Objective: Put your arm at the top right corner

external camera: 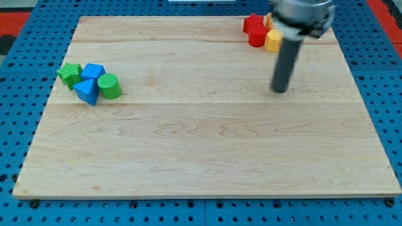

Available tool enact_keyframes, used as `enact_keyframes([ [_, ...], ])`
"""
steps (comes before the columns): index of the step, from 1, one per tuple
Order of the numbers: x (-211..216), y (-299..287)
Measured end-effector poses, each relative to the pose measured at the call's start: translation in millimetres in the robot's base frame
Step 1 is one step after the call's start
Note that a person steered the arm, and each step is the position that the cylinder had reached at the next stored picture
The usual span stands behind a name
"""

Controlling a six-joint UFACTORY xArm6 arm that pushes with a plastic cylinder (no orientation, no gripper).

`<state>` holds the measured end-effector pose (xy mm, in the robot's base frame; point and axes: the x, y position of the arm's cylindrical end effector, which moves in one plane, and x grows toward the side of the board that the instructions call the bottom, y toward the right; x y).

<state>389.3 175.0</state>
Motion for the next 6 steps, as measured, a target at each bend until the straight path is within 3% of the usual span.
enact_keyframes([
  [2,-142,129],
  [3,-196,108],
  [6,-198,77],
])
